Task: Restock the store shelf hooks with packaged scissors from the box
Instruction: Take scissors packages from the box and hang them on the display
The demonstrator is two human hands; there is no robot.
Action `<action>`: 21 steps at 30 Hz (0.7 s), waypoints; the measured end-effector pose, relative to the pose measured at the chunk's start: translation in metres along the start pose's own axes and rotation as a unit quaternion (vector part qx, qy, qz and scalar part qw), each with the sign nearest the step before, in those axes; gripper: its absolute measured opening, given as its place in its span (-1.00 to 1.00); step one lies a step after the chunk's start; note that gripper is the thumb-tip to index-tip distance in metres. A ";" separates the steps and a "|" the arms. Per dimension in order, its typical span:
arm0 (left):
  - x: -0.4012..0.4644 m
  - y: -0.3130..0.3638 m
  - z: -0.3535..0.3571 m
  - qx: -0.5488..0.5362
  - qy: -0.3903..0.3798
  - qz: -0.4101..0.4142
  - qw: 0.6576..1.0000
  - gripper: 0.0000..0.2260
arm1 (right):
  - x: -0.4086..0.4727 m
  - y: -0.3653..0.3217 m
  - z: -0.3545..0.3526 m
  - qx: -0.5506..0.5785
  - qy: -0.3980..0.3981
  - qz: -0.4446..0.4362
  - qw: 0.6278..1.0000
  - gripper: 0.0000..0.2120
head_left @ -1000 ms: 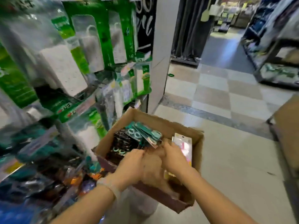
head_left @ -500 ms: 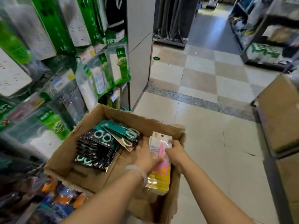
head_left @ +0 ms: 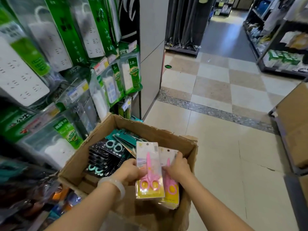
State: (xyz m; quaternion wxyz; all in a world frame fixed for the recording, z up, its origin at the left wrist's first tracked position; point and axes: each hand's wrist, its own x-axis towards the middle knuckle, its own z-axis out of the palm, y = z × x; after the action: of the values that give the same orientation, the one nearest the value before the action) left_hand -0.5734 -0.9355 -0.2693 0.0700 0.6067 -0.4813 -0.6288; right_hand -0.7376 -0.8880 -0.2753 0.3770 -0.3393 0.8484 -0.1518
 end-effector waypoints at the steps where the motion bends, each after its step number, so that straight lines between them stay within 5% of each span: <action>1: -0.001 -0.003 -0.007 -0.018 0.003 -0.003 1.000 -0.81 | -0.001 -0.001 0.002 -0.017 0.008 -0.001 1.000 -0.27; 14: -0.028 -0.015 -0.023 -0.256 0.057 -0.005 0.965 -0.79 | 0.010 -0.005 0.003 -0.103 0.026 0.033 0.994 -0.19; 21: -0.043 -0.024 -0.028 -0.341 0.108 0.044 0.933 -0.78 | 0.014 -0.004 -0.001 -0.040 0.032 0.044 0.998 -0.20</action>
State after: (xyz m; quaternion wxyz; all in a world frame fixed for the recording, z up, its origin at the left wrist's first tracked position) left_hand -0.5268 -0.9085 -0.2502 0.3518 0.5887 -0.2532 -0.6823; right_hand -0.7430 -0.9012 -0.2803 0.3419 -0.3111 0.8797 -0.1117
